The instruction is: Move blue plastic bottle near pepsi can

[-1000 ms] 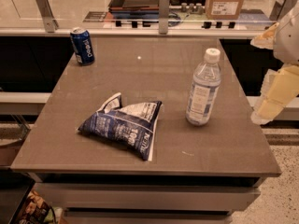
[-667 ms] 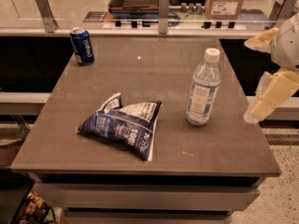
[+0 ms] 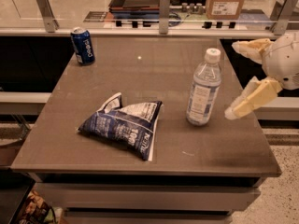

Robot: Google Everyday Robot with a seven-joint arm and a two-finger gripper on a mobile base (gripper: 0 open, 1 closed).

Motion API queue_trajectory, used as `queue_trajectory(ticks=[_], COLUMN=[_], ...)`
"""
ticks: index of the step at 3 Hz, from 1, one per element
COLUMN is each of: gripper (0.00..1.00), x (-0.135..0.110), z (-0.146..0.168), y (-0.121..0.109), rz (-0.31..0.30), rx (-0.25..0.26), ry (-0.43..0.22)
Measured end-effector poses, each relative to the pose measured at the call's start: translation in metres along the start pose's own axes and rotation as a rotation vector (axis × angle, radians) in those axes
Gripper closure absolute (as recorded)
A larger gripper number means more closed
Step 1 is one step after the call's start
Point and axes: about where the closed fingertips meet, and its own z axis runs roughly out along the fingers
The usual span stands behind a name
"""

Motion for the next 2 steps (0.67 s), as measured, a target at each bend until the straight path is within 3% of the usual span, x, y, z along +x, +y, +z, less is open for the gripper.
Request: queue_trajectory(ticks=[1,2], gripper=[0.0,0.0], x=[-0.003,0.002], z=[0.012,0.026], y=[-0.004,-0.008], rz=[0.074,0.163], rx=[0.025,0.02], ry=[-0.148,-0.243])
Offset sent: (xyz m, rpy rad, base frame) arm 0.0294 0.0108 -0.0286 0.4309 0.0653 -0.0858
